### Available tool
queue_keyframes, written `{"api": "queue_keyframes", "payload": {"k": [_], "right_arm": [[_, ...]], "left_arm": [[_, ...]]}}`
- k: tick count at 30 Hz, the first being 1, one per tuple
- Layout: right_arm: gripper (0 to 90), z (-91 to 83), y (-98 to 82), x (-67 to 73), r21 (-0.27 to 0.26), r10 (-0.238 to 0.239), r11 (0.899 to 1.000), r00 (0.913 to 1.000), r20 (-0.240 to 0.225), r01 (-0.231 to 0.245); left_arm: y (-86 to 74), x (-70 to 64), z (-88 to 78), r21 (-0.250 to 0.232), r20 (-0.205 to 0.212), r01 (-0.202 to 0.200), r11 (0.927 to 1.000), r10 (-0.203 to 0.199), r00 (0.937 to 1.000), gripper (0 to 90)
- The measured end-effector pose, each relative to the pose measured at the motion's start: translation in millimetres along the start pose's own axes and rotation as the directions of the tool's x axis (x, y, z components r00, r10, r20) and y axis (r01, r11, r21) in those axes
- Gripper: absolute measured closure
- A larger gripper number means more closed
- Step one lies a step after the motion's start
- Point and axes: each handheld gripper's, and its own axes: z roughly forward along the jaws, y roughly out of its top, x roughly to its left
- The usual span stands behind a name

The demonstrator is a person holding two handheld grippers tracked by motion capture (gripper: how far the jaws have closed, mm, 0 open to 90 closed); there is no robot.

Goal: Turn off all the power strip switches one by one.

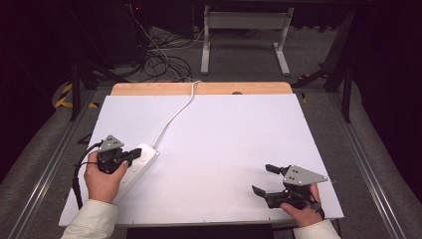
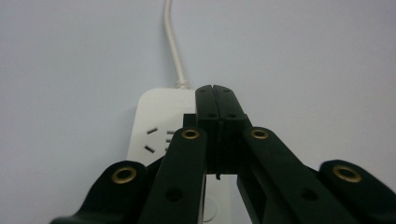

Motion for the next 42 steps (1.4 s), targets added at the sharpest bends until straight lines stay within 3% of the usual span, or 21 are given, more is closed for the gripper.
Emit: {"api": "queue_keyframes", "payload": {"k": [6,13,15,17,19,23,25,29,32,35,37,42], "right_arm": [[17.7,-0.4,0.3,1.3,-0.001,-0.003,1.0,1.0,-0.001,0.003],[17.6,-1.2,0.5,1.8,-0.006,0.0,1.0,1.0,0.002,0.0],[17.5,-1.3,0.7,1.5,-0.009,-0.001,1.0,1.0,0.002,0.001],[17.4,-1.6,0.7,1.7,-0.01,-0.001,1.0,1.0,0.005,0.001],[17.3,-2.1,0.6,1.9,-0.008,-0.002,1.0,1.0,0.008,0.002],[17.3,-2.2,0.6,2.0,-0.009,0.0,1.0,1.0,0.006,0.0],[17.3,-2.3,0.6,1.9,-0.01,0.001,1.0,1.0,0.005,-0.001],[17.3,-2.2,0.7,2.0,-0.01,-0.003,1.0,1.0,0.004,0.004],[17.2,-1.9,0.6,2.2,-0.011,-0.003,1.0,1.0,0.001,0.003],[17.1,-2.1,0.8,2.5,-0.012,-0.002,1.0,1.0,-0.001,0.002],[17.1,-2.0,0.8,2.6,-0.012,-0.003,1.0,1.0,-0.001,0.003],[17.0,-1.8,0.5,2.4,-0.012,-0.001,1.0,1.0,-0.002,0.001]], "left_arm": [[6.8,-13.9,-10.9,-0.035,0.004,-0.039,0.9986,0.04,0.9992,81.5],[5.9,-30.1,-21.0,-0.102,0.044,-0.085,0.9911,0.09,0.9949,54.6],[4.8,-32.1,-23.9,-0.128,0.059,-0.098,0.9869,0.106,0.9926,46.3],[3.5,-35.6,-27.2,-0.169,0.063,-0.109,0.9795,0.121,0.9906,34.2],[1.7,-39.0,-31.5,-0.207,0.076,-0.112,0.972,0.13,0.9885,27.8],[-3.9,-46.7,-38.7,-0.241,0.097,-0.13,0.9618,0.157,0.9829,21.6],[-8.0,-50.5,-40.6,-0.241,0.111,-0.126,0.9624,0.156,0.9815,20.3],[-16.8,-53.0,-45.4,-0.271,0.142,-0.117,0.9554,0.16,0.9768,18.2],[-24.7,-51.4,-44.8,-0.285,0.141,-0.139,0.9484,0.185,0.9725,18.2],[-35.1,-48.0,-40.0,-0.291,0.179,-0.109,0.9505,0.166,0.9698,18.1],[-40.8,-46.8,-38.0,-0.293,0.155,-0.127,0.9477,0.178,0.9717,17.5],[-51.9,-47.5,-36.4,-0.307,0.162,-0.113,0.945,0.169,0.9722,16.4]]}}
